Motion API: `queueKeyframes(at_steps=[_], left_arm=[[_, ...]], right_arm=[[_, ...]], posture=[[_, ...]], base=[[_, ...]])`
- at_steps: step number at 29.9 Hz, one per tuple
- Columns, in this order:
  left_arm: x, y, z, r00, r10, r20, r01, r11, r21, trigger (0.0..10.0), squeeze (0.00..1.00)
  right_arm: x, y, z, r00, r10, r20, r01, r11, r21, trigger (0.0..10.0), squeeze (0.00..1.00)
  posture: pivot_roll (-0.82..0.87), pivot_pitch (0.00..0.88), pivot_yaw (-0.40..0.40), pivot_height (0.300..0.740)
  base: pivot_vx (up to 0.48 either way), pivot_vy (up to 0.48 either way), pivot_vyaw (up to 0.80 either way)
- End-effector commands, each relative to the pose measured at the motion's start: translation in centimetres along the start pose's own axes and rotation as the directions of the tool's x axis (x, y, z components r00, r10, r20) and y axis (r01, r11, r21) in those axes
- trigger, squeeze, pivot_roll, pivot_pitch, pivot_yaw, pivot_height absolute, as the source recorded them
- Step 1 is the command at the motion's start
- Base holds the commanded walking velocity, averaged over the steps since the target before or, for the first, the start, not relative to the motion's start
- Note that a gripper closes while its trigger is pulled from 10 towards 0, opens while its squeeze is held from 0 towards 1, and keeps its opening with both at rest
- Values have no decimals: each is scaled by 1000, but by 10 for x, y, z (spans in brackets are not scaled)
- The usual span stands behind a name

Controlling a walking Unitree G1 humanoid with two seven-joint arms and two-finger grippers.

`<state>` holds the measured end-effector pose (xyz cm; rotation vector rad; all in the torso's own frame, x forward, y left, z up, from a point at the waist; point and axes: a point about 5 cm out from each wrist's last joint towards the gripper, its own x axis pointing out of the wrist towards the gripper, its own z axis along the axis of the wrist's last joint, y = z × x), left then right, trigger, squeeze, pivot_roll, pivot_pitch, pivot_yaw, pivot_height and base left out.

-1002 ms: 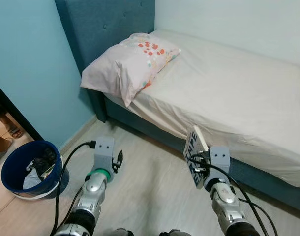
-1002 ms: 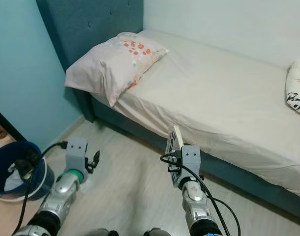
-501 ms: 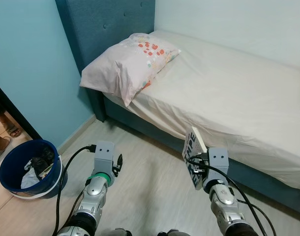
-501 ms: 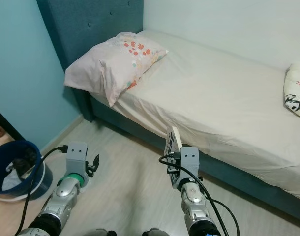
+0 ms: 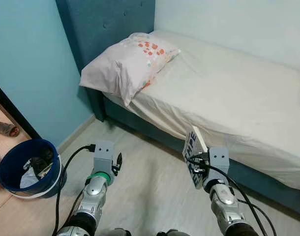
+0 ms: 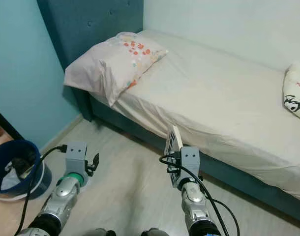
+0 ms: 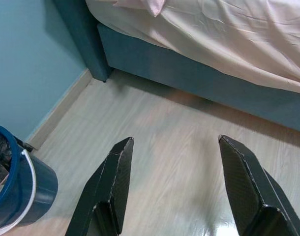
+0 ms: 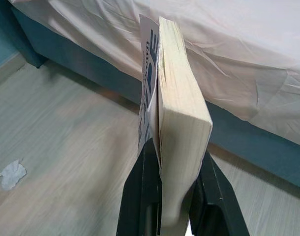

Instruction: Clean up the room

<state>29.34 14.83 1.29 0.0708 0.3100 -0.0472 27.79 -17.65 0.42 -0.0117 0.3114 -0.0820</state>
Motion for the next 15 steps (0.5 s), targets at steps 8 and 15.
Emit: queueKeyframes(at_steps=[8, 15], left_arm=[[-2, -2, -3, 1000, -25, -4, 25, 1000, 9, 10000, 0], [0, -5, 0, 999, -42, -4, 42, 999, 9, 10000, 0]], right_arm=[[1, -3, 2, 1000, -22, 18, 21, 1000, 12, 10000, 0], [0, -4, 1, 999, -31, 16, 30, 999, 18, 10000, 0]], posture=[[80, 0, 28, 737], [74, 0, 37, 737]], base=[[0, 0, 0], [0, 0, 0]])
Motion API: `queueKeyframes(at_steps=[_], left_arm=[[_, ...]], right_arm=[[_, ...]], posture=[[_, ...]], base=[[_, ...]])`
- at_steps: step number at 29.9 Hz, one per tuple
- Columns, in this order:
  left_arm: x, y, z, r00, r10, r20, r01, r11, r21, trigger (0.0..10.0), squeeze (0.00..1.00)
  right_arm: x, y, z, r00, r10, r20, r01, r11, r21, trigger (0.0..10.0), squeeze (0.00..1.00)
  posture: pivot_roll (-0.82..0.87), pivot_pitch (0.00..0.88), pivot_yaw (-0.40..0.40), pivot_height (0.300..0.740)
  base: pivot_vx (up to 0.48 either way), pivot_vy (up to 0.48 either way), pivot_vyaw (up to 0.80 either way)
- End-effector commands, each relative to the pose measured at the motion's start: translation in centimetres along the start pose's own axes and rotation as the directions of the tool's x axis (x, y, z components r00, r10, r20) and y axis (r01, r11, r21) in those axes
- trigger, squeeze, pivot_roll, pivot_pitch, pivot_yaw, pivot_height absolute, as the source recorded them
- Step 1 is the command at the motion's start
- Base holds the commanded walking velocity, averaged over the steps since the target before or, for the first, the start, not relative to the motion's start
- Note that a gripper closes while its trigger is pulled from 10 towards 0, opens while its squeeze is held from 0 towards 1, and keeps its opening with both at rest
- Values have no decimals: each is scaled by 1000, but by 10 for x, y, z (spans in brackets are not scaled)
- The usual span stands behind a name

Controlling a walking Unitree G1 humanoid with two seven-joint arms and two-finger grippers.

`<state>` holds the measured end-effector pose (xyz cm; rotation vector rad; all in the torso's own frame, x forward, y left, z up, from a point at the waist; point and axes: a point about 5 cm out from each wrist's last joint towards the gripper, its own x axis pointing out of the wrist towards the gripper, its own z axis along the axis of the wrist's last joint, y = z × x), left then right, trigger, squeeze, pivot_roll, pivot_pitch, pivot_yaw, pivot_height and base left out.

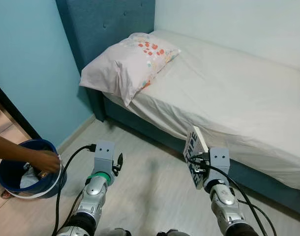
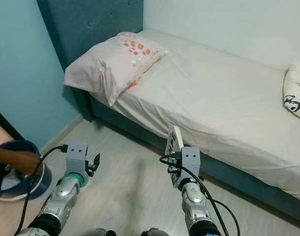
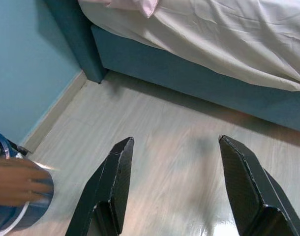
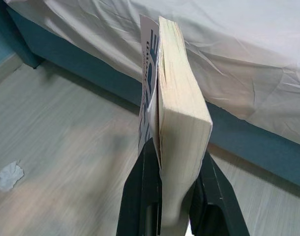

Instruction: Clean up the room

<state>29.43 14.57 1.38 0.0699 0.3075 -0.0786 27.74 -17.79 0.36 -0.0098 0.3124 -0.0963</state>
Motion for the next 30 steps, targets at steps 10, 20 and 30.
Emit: queueKeyframes(at_steps=[10, 20, 30], left_arm=[[3, -5, 1, 999, -30, -13, 30, 999, 16, 10000, 0], [7, -3, 7, 1000, -2, -9, 2, 1000, 7, 10000, 0], [7, -9, 7, 1000, -24, -12, 24, 999, 38, 10000, 0]], right_arm=[[-1, -5, 0, 999, -30, 21, 28, 995, 92, 10000, 0], [1, -5, 4, 999, 8, 32, -11, 996, 92, 10000, 0], [4, -12, 2, 1000, -17, -21, 19, 998, 68, 10000, 0]], posture=[[84, 0, 57, 737], [82, 0, 33, 737], [85, 0, 35, 737]], base=[[0, 0, 0], [0, 0, 0], [0, 0, 0]])
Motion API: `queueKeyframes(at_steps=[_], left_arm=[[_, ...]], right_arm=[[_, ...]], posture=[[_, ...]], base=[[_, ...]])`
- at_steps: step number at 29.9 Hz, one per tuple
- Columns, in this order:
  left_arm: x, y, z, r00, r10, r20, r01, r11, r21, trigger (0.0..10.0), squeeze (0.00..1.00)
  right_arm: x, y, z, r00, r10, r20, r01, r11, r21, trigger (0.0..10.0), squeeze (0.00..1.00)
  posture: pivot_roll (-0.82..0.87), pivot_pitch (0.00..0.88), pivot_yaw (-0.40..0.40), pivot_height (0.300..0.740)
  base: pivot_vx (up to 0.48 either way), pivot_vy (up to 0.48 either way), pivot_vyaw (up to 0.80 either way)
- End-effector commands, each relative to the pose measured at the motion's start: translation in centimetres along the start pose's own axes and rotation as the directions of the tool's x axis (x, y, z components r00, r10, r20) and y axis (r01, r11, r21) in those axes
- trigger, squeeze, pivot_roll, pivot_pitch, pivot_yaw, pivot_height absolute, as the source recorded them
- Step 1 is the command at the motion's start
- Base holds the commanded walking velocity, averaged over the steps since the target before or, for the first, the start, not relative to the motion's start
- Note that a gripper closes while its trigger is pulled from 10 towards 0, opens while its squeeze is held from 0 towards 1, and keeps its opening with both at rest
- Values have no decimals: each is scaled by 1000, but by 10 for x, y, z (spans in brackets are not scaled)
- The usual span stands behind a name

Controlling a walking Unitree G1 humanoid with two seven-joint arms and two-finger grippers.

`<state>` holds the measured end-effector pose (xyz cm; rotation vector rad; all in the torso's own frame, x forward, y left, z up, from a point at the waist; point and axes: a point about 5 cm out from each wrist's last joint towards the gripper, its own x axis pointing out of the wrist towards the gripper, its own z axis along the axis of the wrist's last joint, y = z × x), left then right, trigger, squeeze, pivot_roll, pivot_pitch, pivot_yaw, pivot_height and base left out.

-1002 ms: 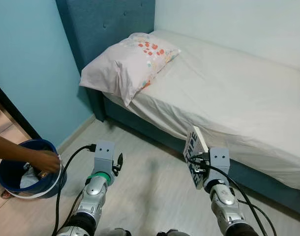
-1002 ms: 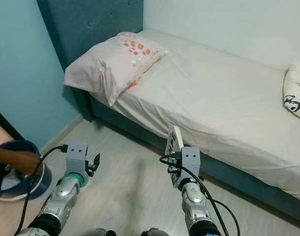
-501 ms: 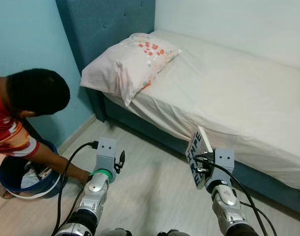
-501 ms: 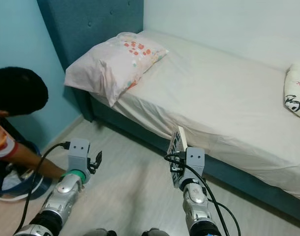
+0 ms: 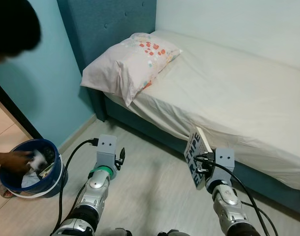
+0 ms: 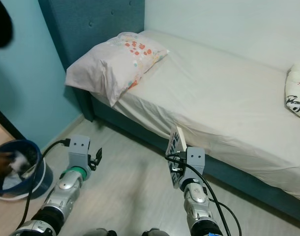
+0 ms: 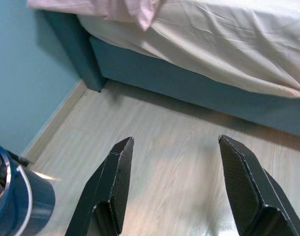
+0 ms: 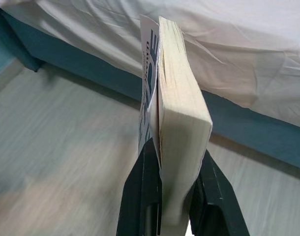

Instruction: Clean up the room

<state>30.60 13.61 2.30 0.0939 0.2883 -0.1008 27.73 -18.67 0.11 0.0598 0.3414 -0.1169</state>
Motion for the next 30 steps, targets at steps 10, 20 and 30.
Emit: queueKeyframes(at_steps=[10, 20, 30], left_arm=[[5, 0, 7, 1000, -27, -1, 27, 1000, 12, 10000, 0], [3, -1, 3, 1000, -2, -7, 1, 1000, -26, 10000, 0], [-2, 4, -5, 1000, 6, -18, -7, 1000, -26, 10000, 0]], right_arm=[[15, -7, 31, 997, -44, 70, 34, 991, 127, 10000, 0], [10, 5, 26, 995, 31, 93, -40, 994, 98, 10000, 0], [6, 7, 14, 999, 3, 48, -4, 1000, 25, 10000, 0]], posture=[[91, 31, 33, 737], [82, 58, 37, 737], [70, 58, 18, 737]], base=[[0, 0, 0], [0, 0, 0], [0, 0, 0]])
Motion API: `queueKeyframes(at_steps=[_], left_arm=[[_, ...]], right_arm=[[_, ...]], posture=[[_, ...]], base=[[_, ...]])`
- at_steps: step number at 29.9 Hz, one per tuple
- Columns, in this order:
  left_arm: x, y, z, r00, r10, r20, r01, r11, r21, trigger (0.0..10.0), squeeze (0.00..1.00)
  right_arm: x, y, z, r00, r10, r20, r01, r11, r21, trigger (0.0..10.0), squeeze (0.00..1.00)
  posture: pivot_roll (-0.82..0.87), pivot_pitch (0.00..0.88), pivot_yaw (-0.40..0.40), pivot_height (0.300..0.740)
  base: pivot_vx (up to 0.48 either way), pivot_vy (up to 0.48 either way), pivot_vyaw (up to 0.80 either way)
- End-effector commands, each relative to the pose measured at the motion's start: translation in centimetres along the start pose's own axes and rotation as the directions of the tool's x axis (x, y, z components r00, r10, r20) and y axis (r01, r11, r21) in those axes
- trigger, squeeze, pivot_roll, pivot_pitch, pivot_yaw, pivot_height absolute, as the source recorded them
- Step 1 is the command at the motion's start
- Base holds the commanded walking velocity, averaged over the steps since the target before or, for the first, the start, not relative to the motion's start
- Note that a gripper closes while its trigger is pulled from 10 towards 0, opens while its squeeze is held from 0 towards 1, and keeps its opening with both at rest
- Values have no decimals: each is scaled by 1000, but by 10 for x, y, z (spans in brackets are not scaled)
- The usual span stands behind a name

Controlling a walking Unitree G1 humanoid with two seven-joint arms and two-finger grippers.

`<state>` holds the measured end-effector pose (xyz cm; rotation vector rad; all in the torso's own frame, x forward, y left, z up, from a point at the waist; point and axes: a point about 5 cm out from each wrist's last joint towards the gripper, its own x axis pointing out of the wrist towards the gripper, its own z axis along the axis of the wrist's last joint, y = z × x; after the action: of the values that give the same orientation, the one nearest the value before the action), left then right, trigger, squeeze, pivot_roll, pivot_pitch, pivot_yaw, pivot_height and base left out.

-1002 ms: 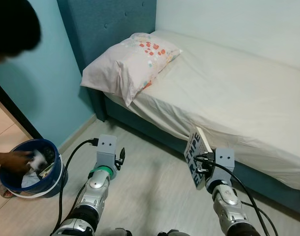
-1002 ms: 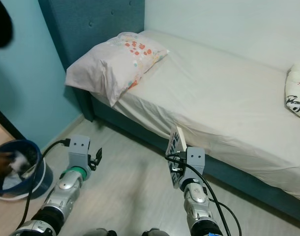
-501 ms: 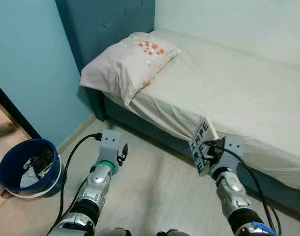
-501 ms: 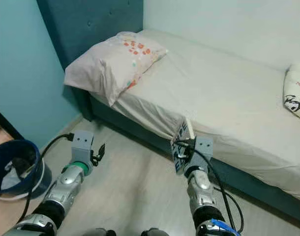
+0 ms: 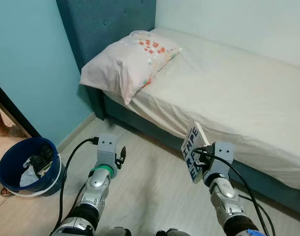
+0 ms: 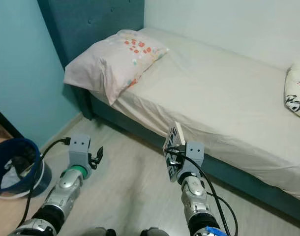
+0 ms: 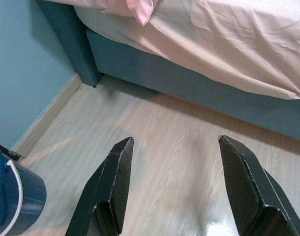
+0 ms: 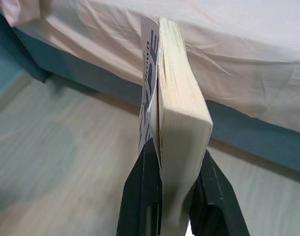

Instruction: Clean up the room

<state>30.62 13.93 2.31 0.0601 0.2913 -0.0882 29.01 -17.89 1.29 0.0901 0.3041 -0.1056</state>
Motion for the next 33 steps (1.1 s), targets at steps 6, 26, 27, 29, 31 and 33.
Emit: queueKeyframes(at_steps=[6, 26, 27, 29, 31, 33], left_arm=[[1, 19, 4, 999, 46, 2, -46, 999, 4, 10000, 0], [-1, 14, 7, 999, 16, 27, -18, 996, 87, 10000, 0], [-1, 14, 7, 999, 16, 27, -18, 996, 87, 10000, 0], [-4, 13, 6, 999, 13, 31, -15, 997, 78, 10000, 0], [-4, 13, 5, 999, 12, 30, -14, 997, 73, 10000, 0], [-5, 13, 3, 1000, 11, 23, -13, 997, 74, 10000, 0]], right_arm=[[-3, -9, -4, 998, -58, 0, 58, 998, -16, 10000, 0], [-5, -12, -8, 1000, 1, -27, -3, 996, -92, 10000, 0], [-5, -12, -8, 1000, 1, -27, -3, 996, -92, 10000, 0], [-5, -16, -2, 1000, 9, -1, -9, 994, -107, 10000, 0], [-4, -18, 0, 1000, 10, 7, -9, 994, -111, 10000, 0], [-4, -21, 2, 1000, 6, 15, -4, 994, -110, 10000, 0]], posture=[[80, 73, -10, 737], [64, 100, -37, 737], [64, 100, -37, 737], [52, 122, -38, 737], [52, 122, -38, 737], [46, 103, -21, 737]], base=[[0, 0, 0], [0, 0, 0], [0, 0, 0], [0, 0, 0], [0, 0, 0], [0, 0, 0]])
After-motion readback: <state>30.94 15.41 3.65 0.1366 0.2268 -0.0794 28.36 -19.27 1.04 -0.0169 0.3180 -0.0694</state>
